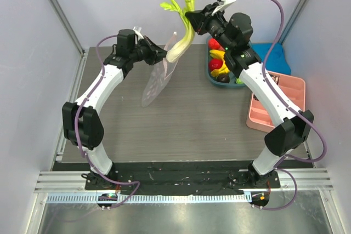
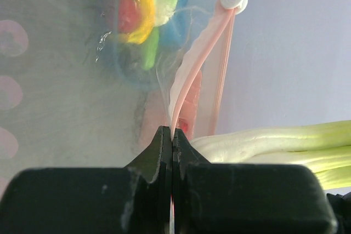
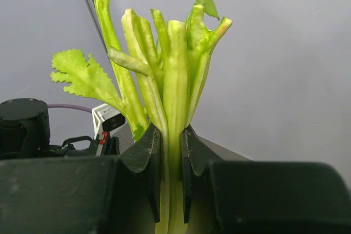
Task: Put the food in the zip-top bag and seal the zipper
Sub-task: Place the fake vegetable in the zipper food storage bag.
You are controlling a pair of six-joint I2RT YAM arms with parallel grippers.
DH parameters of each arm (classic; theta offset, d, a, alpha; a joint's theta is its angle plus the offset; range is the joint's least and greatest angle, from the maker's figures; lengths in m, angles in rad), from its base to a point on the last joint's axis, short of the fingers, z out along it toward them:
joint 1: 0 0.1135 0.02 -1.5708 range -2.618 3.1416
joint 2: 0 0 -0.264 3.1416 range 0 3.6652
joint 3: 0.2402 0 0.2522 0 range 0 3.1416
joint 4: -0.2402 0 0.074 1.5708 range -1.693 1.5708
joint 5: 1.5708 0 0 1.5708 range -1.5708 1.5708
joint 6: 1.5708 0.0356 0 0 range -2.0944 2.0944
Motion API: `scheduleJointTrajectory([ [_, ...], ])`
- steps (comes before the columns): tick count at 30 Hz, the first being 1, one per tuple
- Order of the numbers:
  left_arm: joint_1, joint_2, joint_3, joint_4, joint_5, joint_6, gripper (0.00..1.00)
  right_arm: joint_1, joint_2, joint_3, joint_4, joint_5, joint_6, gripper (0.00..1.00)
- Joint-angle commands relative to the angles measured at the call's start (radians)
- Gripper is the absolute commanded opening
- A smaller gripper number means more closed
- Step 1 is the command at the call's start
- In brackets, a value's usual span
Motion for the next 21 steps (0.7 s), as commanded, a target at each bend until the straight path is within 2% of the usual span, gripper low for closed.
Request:
scheduleJointTrajectory([
  [1,0.002,-0.073,0.032,0.186,0.071,-0.064,0.00,0.015,-0.027,0.000,-0.130,-0.042,-0.080,0.01],
  [6,0.005,-0.073,0.022,0.153,0.048,-0.045,0.00,0.017,-0.023,0.014,-0.149,-0.019,-0.055,0.01],
  [11,0.012,-0.063,0.020,0.162,0.041,-0.076,0.00,0.000,-0.043,0.005,-0.157,-0.008,-0.099,0.01],
  [21,0.023,-0.055,-0.018,0.257,0.120,-0.150,0.00,-0.078,-0.075,-0.032,-0.157,-0.030,-0.069,0.01],
])
